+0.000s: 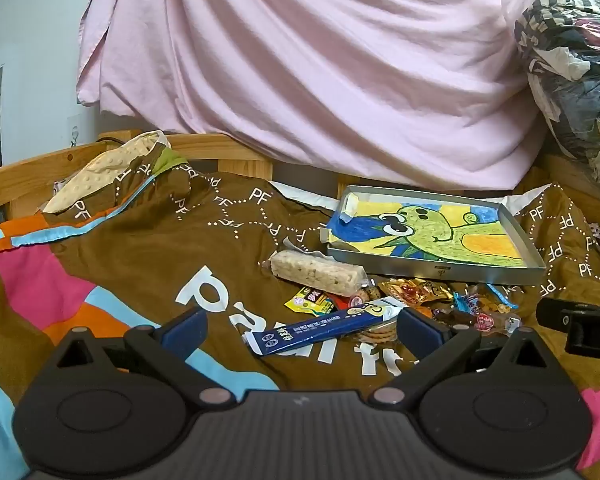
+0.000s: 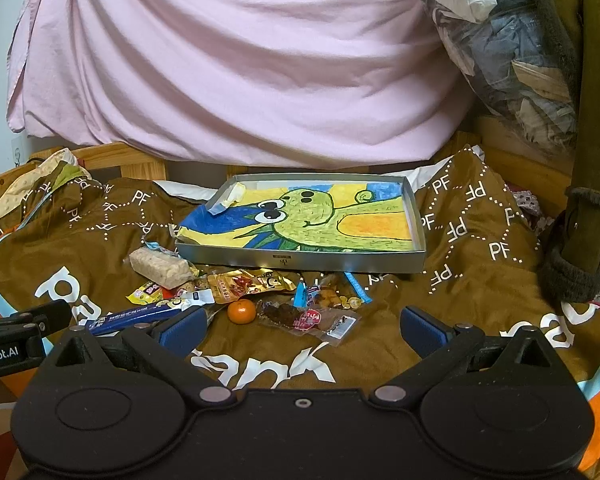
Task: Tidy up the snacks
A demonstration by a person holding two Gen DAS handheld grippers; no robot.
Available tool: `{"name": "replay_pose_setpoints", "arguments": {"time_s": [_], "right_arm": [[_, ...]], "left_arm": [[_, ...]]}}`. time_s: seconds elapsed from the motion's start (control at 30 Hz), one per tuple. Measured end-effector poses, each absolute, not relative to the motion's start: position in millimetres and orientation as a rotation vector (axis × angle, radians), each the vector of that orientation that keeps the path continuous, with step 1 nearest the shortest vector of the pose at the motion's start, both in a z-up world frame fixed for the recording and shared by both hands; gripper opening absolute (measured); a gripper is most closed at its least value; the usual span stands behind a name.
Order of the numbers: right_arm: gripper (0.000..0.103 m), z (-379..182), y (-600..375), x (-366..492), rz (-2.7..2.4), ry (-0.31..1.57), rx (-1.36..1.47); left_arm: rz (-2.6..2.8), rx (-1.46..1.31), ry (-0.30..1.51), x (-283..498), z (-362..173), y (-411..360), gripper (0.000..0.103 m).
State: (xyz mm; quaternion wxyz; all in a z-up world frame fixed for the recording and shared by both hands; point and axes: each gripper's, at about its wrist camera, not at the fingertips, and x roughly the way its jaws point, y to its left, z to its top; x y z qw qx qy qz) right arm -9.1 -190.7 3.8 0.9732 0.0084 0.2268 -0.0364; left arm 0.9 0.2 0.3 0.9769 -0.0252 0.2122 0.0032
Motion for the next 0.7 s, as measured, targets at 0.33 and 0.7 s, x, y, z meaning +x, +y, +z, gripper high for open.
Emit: {"name": "replay_pose_setpoints", "arguments": {"time_s": [0.33, 0.7], "right_arm": [[0.102, 4.7, -190.9, -8.7, -0.074, 0.460, 0.018], [0.102, 3.4, -191.2, -8.2, -0.073, 0.461, 0.019]], "left_arm": [[0.007, -0.051, 0.429, 1.2, 0.4, 0.3, 0.103], [0.007, -0.051, 0.429, 1.1, 0.3, 0.3, 0.103]]}}
